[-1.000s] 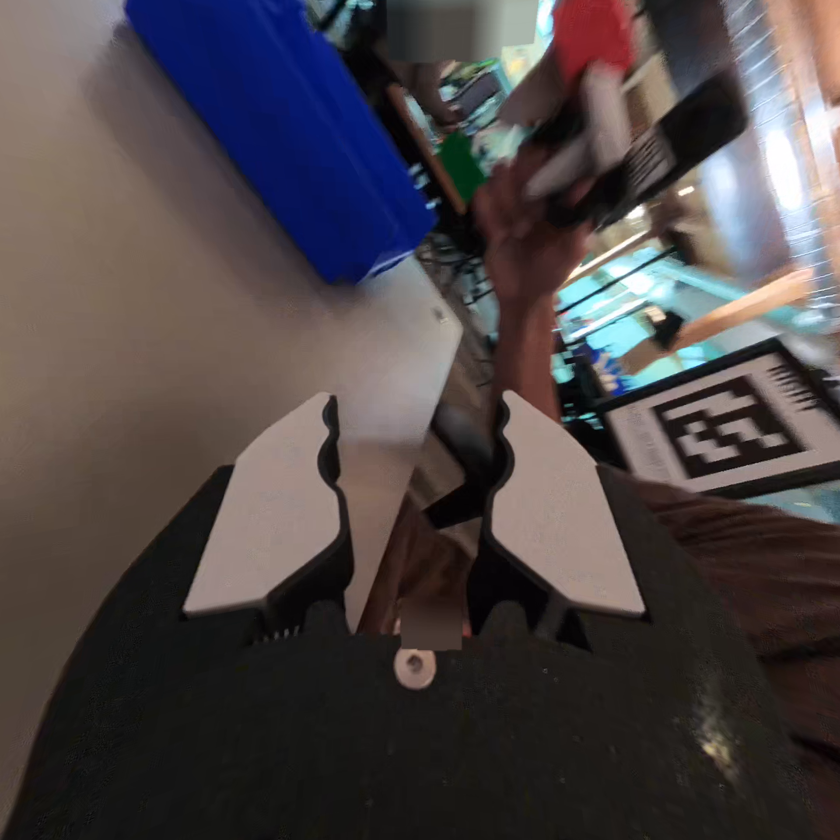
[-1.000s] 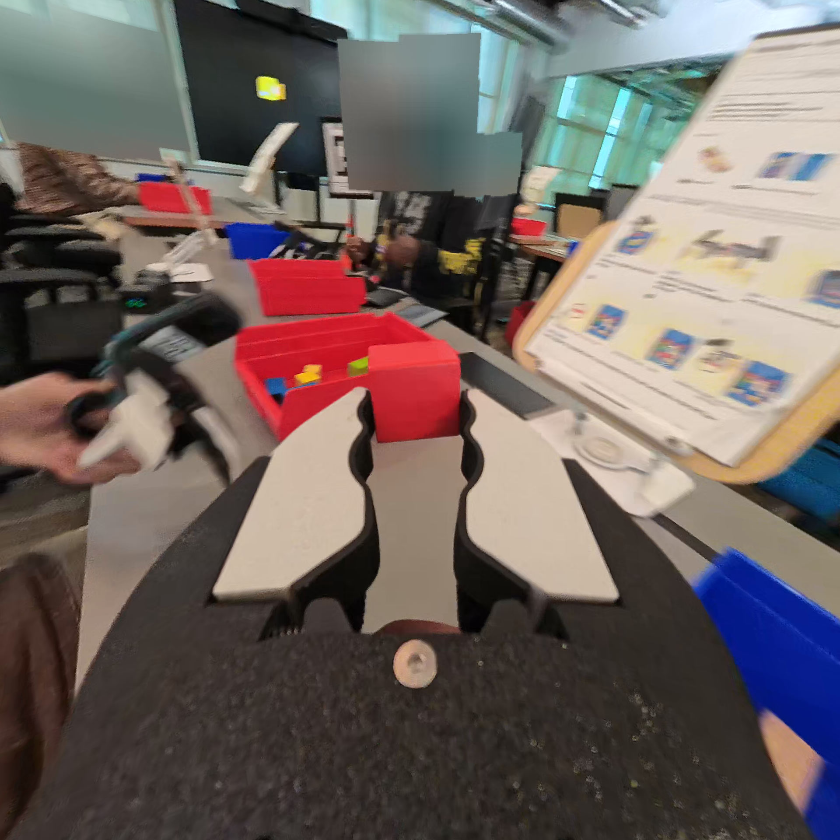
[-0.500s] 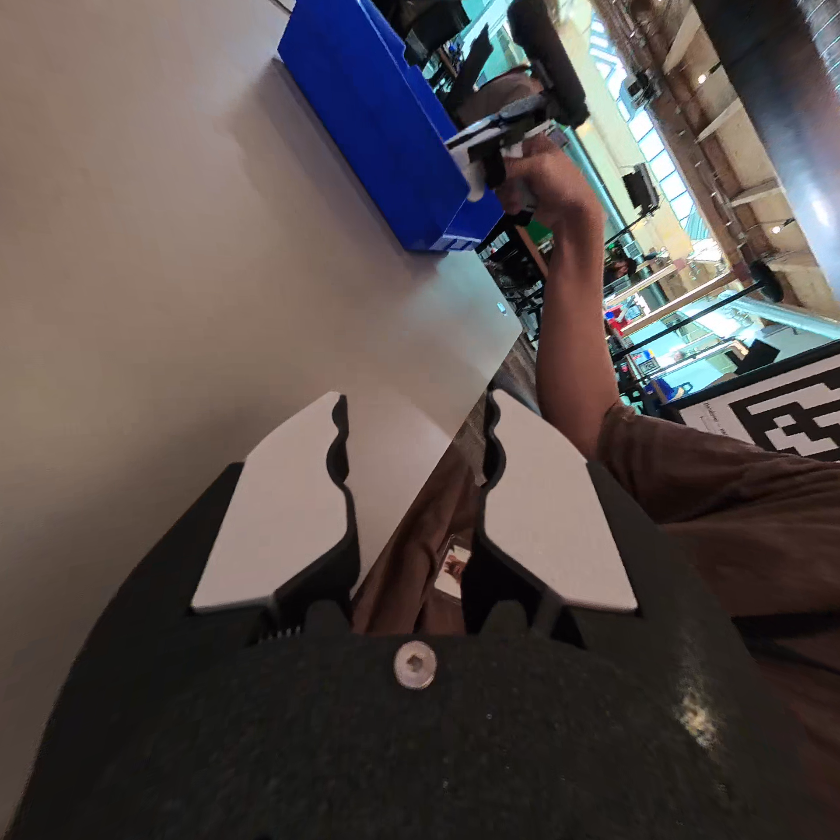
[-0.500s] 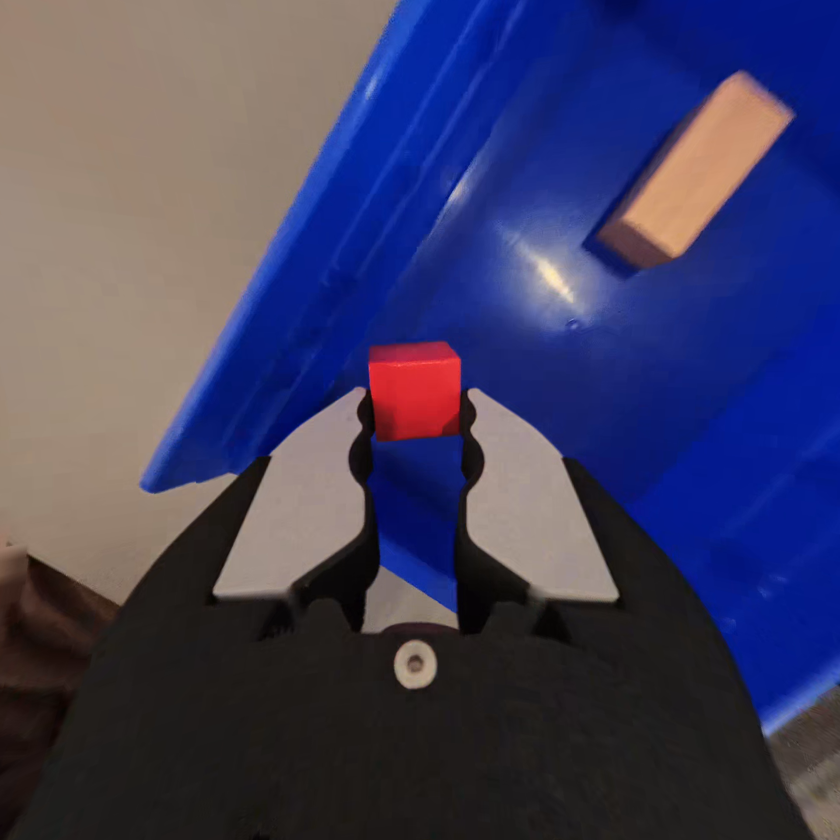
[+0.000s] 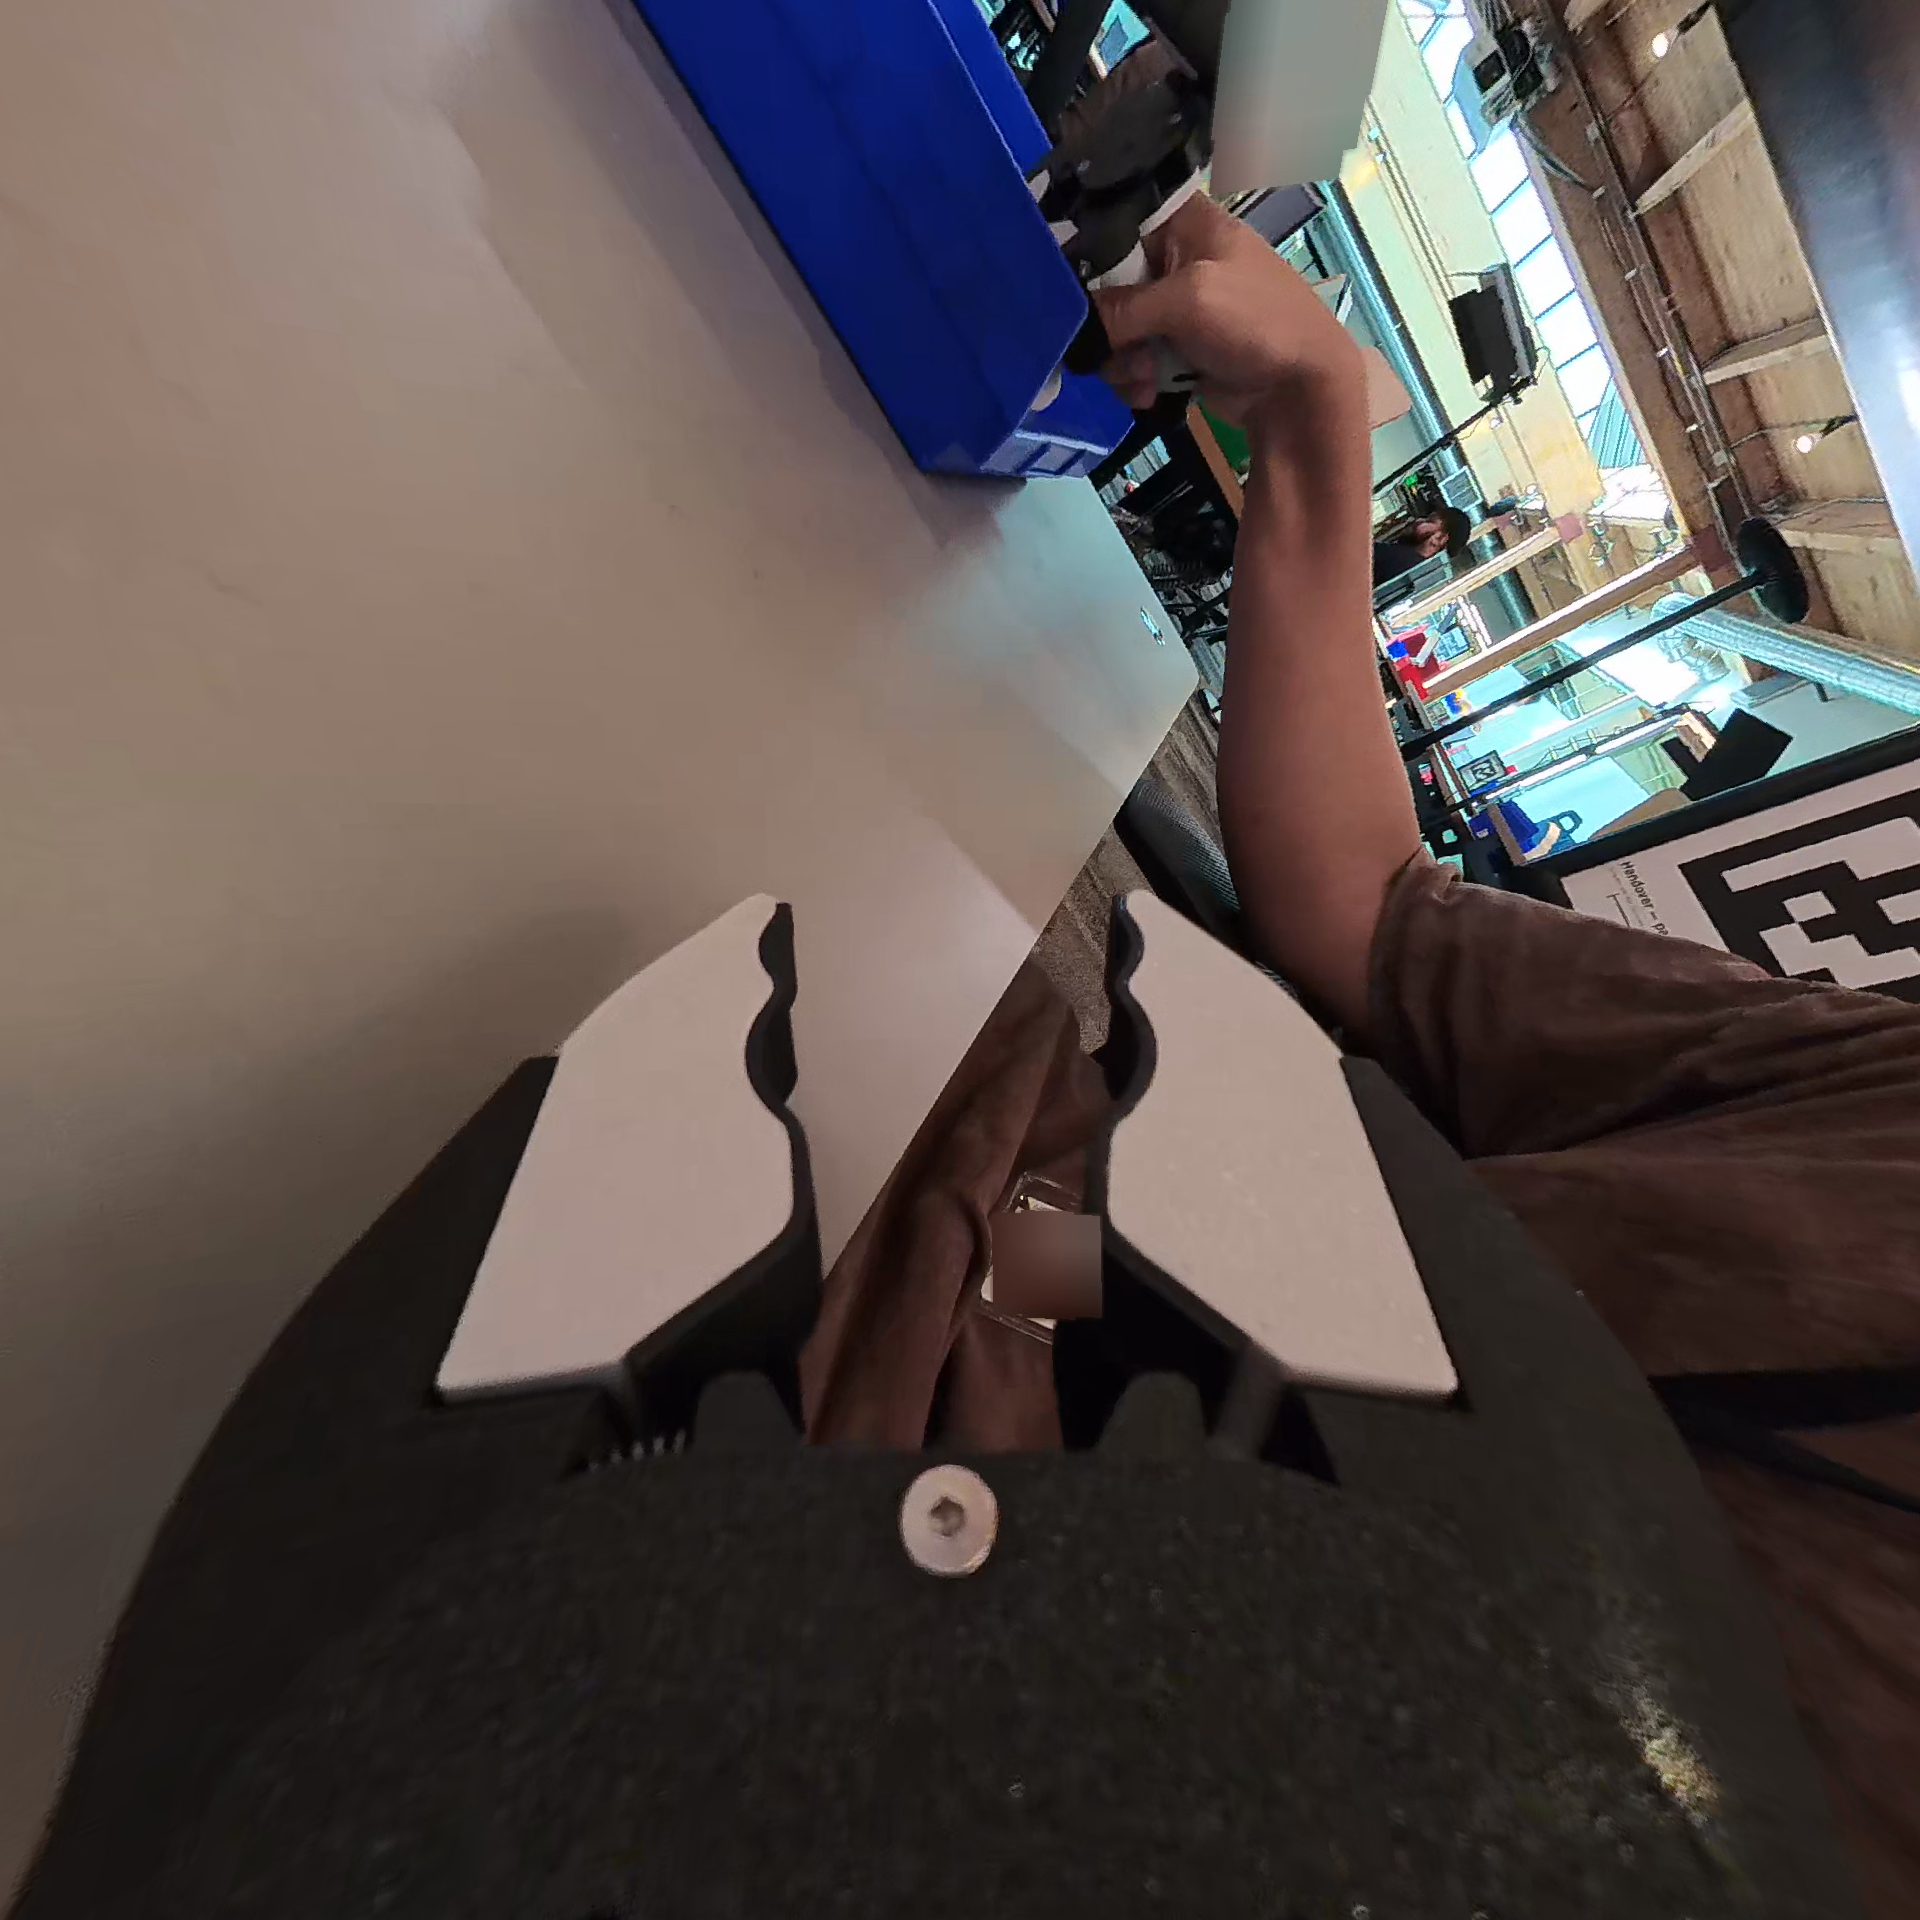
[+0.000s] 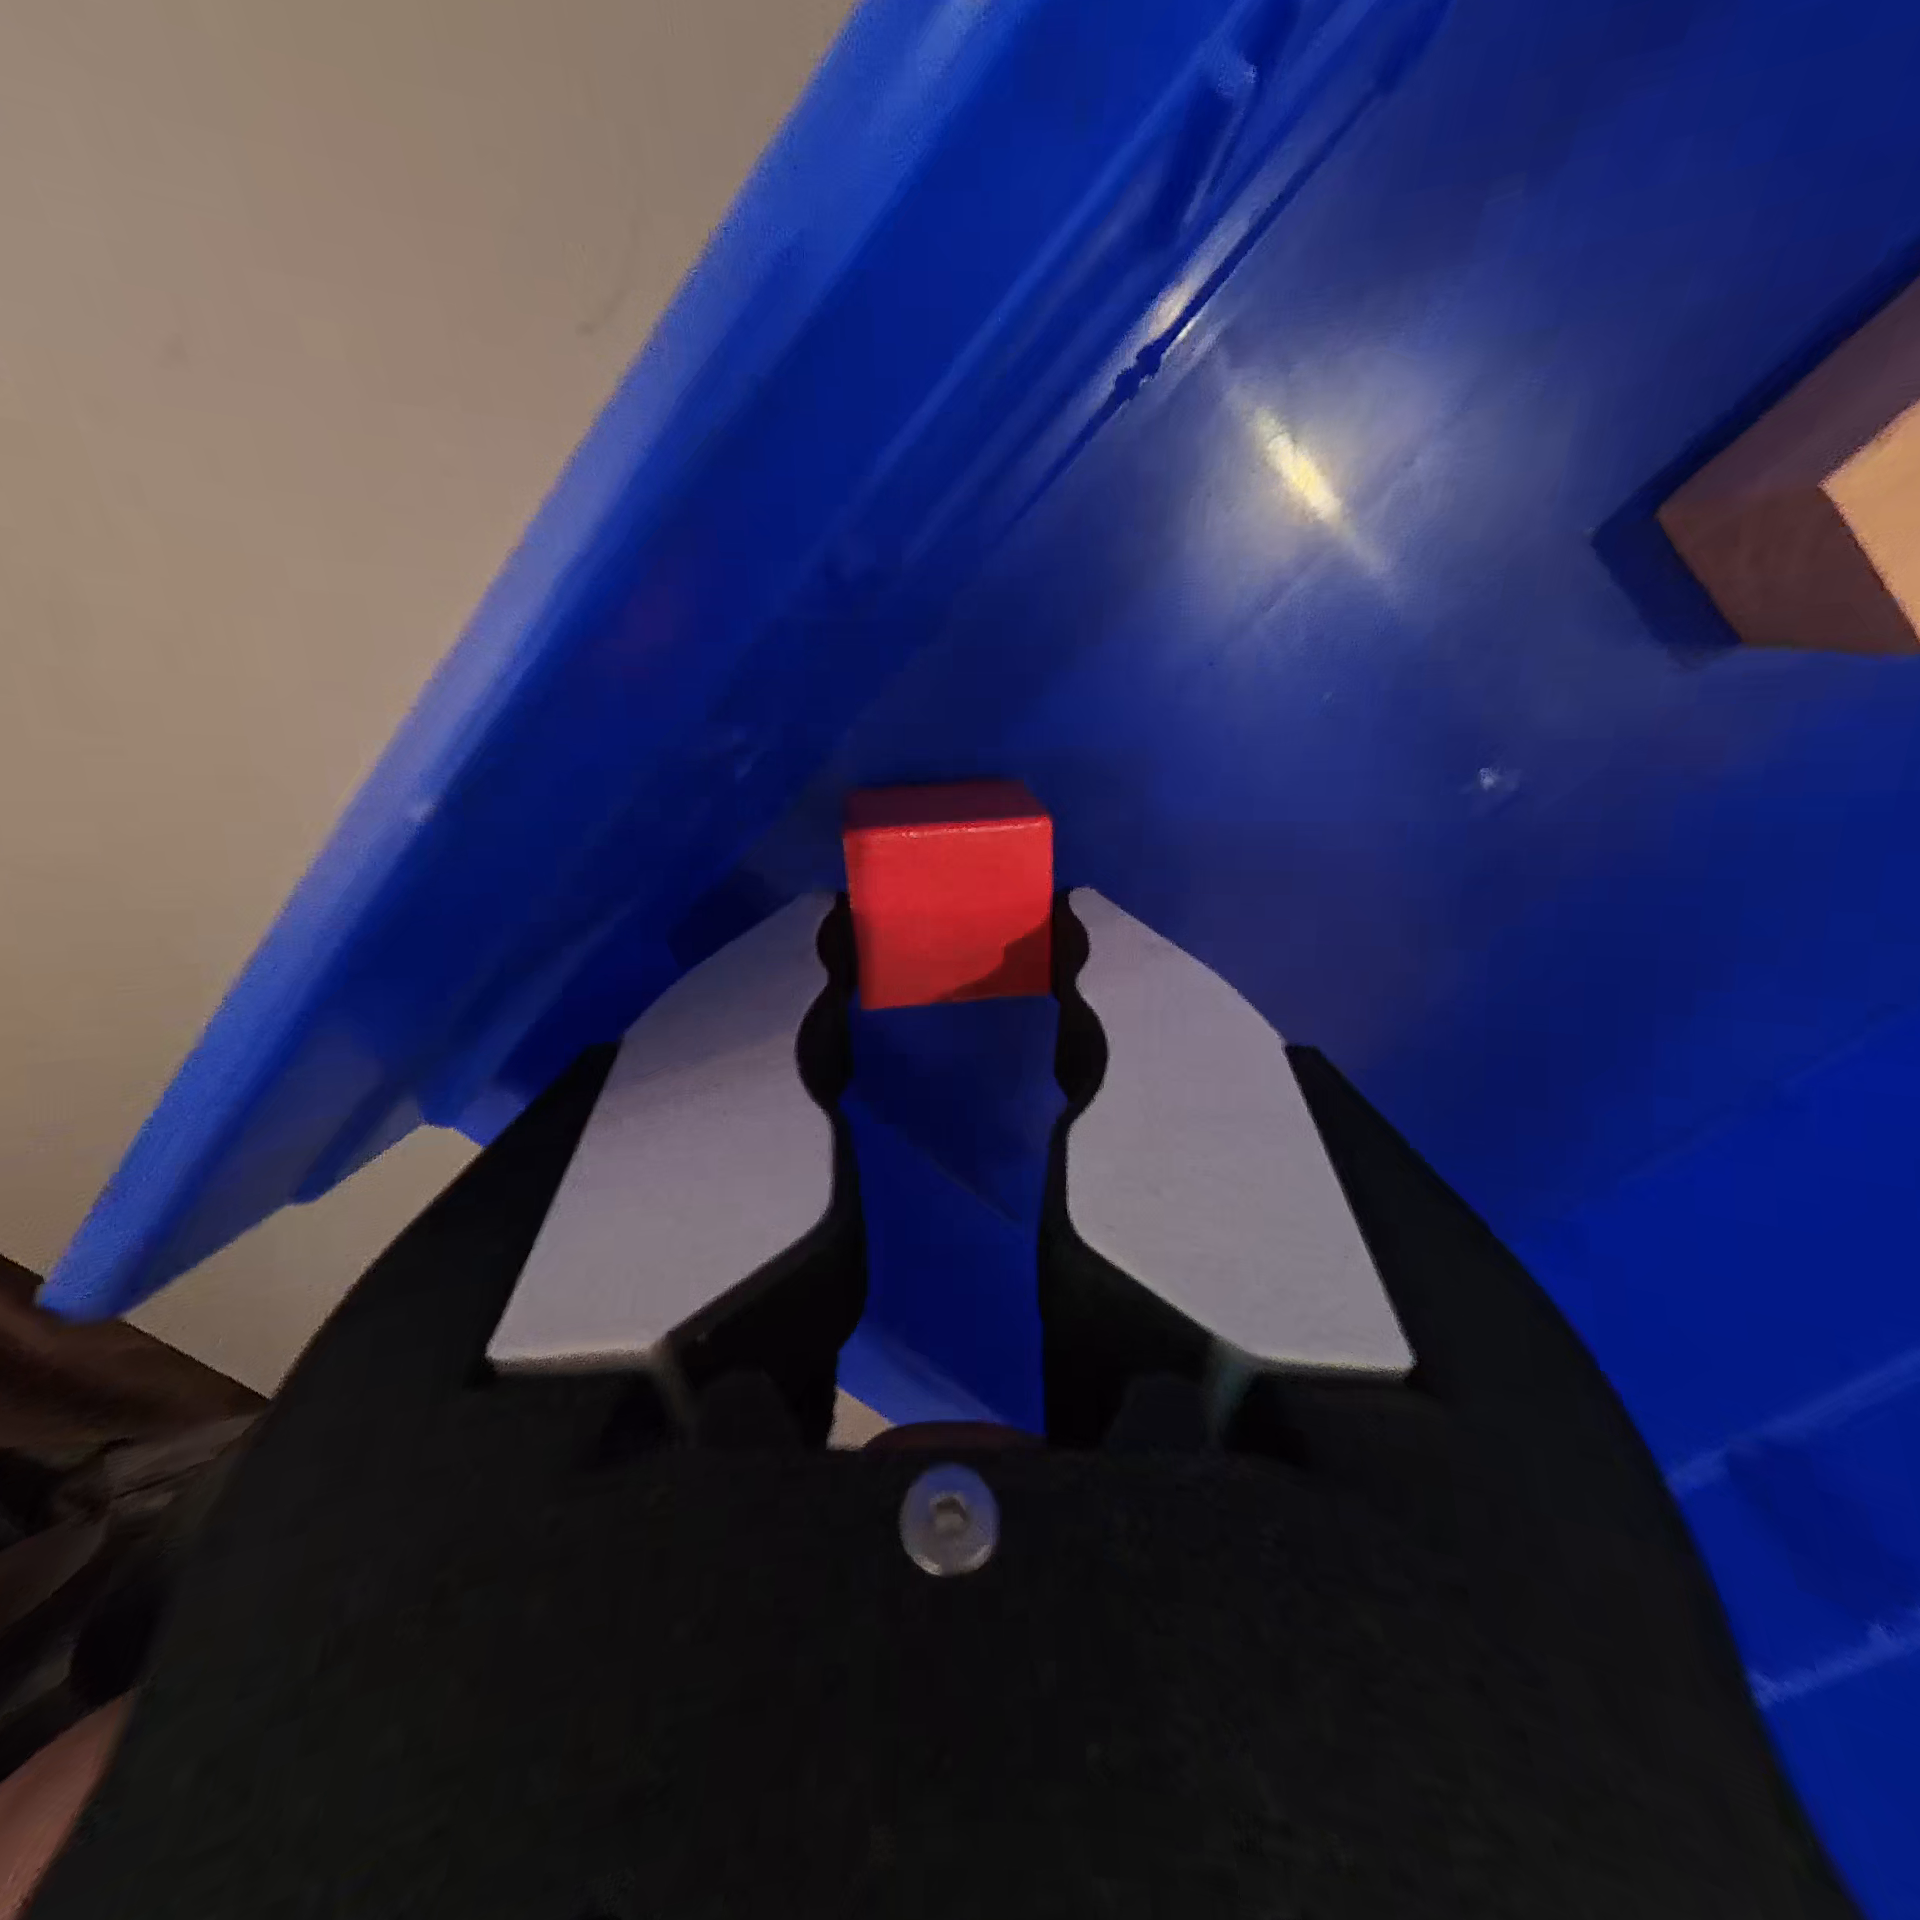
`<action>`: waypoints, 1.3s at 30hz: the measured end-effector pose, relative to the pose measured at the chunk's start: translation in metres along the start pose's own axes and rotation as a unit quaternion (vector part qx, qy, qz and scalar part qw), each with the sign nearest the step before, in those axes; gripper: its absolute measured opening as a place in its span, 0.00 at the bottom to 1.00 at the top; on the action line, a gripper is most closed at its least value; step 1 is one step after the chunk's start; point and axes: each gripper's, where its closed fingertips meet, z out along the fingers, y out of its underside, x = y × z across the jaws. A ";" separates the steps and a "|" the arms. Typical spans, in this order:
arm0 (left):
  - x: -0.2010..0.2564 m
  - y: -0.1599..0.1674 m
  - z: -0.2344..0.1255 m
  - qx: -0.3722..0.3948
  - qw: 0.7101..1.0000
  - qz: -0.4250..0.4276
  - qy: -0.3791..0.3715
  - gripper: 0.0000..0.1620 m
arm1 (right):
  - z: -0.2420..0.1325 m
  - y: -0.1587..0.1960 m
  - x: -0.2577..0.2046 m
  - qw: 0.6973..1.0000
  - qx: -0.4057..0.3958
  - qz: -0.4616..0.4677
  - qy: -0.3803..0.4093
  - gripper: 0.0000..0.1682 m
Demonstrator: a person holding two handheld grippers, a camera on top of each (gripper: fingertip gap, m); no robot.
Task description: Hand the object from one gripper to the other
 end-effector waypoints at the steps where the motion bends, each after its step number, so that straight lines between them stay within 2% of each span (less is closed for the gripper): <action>1: 0.000 -0.001 -0.001 0.002 1.000 -0.001 0.000 0.35 | 0.001 0.002 0.001 1.000 -0.006 -0.003 0.003 0.21; 7: -0.002 -0.001 -0.002 0.000 1.000 -0.003 -0.003 0.35 | 0.005 0.001 0.000 1.000 -0.007 -0.004 -0.005 0.21; 9: -0.001 0.000 -0.002 -0.003 1.000 -0.005 -0.001 0.35 | -0.001 0.001 0.001 1.000 0.008 -0.001 0.000 0.26; 11: 0.000 -0.001 -0.003 -0.001 1.000 -0.002 0.000 0.35 | -0.027 -0.001 0.002 0.999 0.050 0.013 0.006 0.32; 13: 0.000 -0.003 -0.005 0.002 1.000 0.004 -0.005 0.35 | -0.080 -0.001 0.013 0.991 0.116 0.033 0.065 0.37; 15: -0.001 -0.006 -0.009 0.005 1.000 0.014 -0.016 0.35 | -0.148 -0.007 0.003 0.967 0.231 0.026 0.103 0.34; 17: 0.002 -0.013 -0.016 0.012 0.999 0.030 -0.021 0.33 | -0.212 -0.021 -0.034 0.921 0.378 -0.005 0.097 0.30; 19: 0.003 -0.020 -0.026 0.007 0.997 0.064 -0.039 0.34 | -0.251 -0.032 -0.090 0.858 0.507 -0.061 0.048 0.31; 20: 0.000 -0.024 -0.032 -0.002 0.994 0.089 -0.061 0.34 | -0.253 -0.033 -0.121 0.838 0.537 -0.096 0.014 0.33; 21: -0.006 -0.030 -0.038 -0.008 0.989 0.116 -0.087 0.34 | -0.243 -0.031 -0.155 0.828 0.545 -0.128 -0.035 0.33; 23: -0.018 -0.045 -0.054 -0.021 0.977 0.158 -0.139 0.34 | -0.203 -0.010 -0.234 0.807 0.519 -0.205 -0.192 0.32; 25: -0.027 -0.062 -0.068 -0.046 0.964 0.195 -0.173 0.34 | -0.153 0.004 -0.276 0.810 0.479 -0.219 -0.256 0.32; 28: -0.061 -0.094 -0.089 -0.112 0.916 0.283 -0.261 0.33 | -0.094 0.008 -0.300 0.821 0.456 -0.228 -0.256 0.35; 30: -0.088 -0.118 -0.101 -0.163 0.867 0.344 -0.323 0.33 | -0.073 0.004 -0.301 0.830 0.453 -0.198 -0.259 0.36; 32: -0.114 -0.142 -0.108 -0.201 0.829 0.375 -0.363 0.33 | -0.056 0.011 -0.304 0.847 0.412 -0.201 -0.269 0.35; 33: -0.127 -0.151 -0.109 -0.218 0.821 0.371 -0.375 0.33 | -0.053 0.012 -0.304 0.848 0.409 -0.201 -0.270 0.35; 36: -0.161 -0.167 -0.104 -0.264 0.822 0.335 -0.377 0.35 | -0.053 0.012 -0.301 0.845 0.414 -0.183 -0.284 0.35; 39: -0.194 -0.178 -0.100 -0.320 0.799 0.341 -0.377 0.35 | -0.054 0.014 -0.301 0.842 0.412 -0.184 -0.294 0.35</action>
